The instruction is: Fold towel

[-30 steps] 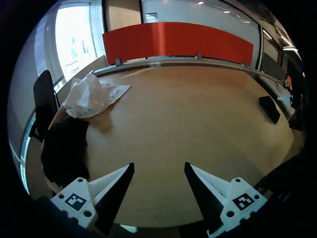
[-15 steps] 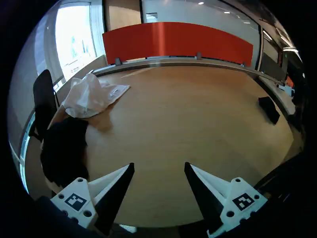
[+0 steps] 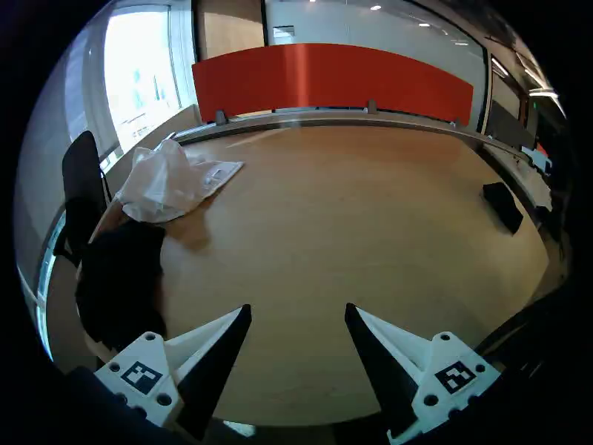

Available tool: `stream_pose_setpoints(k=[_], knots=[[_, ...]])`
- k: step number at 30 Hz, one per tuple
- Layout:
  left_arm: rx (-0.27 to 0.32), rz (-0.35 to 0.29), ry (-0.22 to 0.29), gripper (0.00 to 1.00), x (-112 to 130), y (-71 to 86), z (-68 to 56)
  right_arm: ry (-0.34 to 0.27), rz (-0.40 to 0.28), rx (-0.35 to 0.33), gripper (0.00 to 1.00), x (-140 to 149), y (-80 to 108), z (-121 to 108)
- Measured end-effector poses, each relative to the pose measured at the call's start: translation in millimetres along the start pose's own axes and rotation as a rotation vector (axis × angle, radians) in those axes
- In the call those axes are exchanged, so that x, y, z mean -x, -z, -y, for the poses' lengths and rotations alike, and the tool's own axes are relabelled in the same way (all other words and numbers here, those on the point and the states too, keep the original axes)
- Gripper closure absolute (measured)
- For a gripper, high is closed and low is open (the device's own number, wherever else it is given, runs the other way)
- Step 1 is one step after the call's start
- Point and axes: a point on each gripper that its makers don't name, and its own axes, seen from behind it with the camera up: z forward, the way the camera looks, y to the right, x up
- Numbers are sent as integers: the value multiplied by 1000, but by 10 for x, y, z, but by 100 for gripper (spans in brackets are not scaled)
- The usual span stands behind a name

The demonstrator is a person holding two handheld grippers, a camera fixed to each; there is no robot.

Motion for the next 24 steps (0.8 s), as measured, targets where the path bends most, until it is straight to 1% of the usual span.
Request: stream_pose_setpoints(k=[4,9,12,17,24], knots=[[0,-6,6,6,-12,1,5,11,-50,1,6,-200,5,80],[1,-19,15,6,-60,-14,13,21,-110,-6,6,-446,-3,247],[3,-34,18,6,-120,-26,24,29,-134,-10,6,-534,-18,358],[7,-72,21,6,-267,-50,49,43,-138,-26,6,-568,-58,545],[3,-154,20,6,-599,-131,146,47,-136,-46,6,-625,-85,815]])
